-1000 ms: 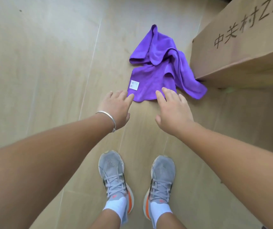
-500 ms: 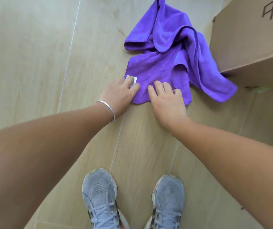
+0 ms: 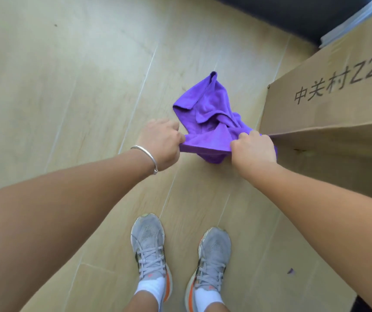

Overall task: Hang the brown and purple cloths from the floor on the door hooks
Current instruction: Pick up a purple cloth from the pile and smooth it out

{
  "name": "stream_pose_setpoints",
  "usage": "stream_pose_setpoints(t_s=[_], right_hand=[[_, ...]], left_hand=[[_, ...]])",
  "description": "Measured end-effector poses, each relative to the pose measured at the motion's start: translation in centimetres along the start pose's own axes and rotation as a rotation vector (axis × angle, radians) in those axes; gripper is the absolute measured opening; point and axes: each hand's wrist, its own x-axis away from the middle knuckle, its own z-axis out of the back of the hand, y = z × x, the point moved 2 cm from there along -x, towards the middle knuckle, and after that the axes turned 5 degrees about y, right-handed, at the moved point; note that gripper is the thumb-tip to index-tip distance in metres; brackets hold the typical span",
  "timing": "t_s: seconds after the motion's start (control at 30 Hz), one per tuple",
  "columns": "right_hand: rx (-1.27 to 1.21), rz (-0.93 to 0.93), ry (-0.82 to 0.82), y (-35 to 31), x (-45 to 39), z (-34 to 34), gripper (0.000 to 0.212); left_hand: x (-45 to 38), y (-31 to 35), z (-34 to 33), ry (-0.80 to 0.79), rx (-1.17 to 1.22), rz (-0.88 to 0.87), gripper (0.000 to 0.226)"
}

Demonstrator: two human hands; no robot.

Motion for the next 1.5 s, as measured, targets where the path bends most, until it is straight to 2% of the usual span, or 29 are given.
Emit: stream_pose_setpoints(t_s=[0.07,0.17,0.3,0.43,0.53,0.63,0.73,0.8,0.87,1.0,1.1,1.23,1.4,1.5], right_hand=[[-0.02,0.025,0.062,0.9,1.3,4.2,0.019],[-0.2,0.006,0.108,2.0,2.5,11.0,0.013],[-0.355,0.036,0.142,2.7,3.9,20.1,0.012],[-0.298,0.161,0.32,1.6,6.1,28.2,0.01],[-0.193,0.222,0.407,-0.5,7.9,33.0,0.016],[-0.097,0.303,0.404,-4.2,9.9,37.3,0.02],[-0.051,0.349,0.375,-8.2,11.9,40.8,0.023],[-0.044,0.371,0.399,-10.6,13.0,41.9,0.026],[-0.041,0.408,0.441,-13.0,14.1,42.0,0.019],[-0.006,0.538,0.451,-19.3,16.8,40.2,0.017],[0.044,0.65,0.398,-24.9,20.1,37.6,0.015],[0.129,0.71,0.299,-31.1,24.8,32.8,0.019],[0.183,0.781,0.193,-37.0,29.9,27.2,0.013],[0.212,0.802,0.149,-39.9,31.6,25.2,0.01]], left_hand=[[1.5,-1.0,4.5,0.076,0.052,0.029,0.037],[3.9,-2.8,11.3,0.218,0.142,0.075,0.042],[7.6,-4.7,19.6,0.227,0.264,0.303,0.034],[13.4,-5.8,26.8,0.363,0.236,0.47,0.034],[18.4,-6.3,30.5,0.428,0.201,0.539,0.032],[24.3,-6.5,33.0,0.478,0.207,0.617,0.029],[31.1,-7.1,34.0,0.532,0.233,0.701,0.015],[36.1,-7.8,33.7,0.563,0.254,0.766,0.006],[41.2,-8.6,32.5,0.579,0.281,0.837,0.005],[50.8,-9.0,27.6,0.454,0.317,0.932,0.01],[57.9,-7.6,22.9,0.39,0.329,1.0,0.013],[66.6,-4.2,15.4,0.276,0.365,1.04,0.037],[74.8,0.5,7.3,0.244,0.574,1.237,0.045],[77.6,2.5,3.6,0.202,0.657,1.279,0.049]])
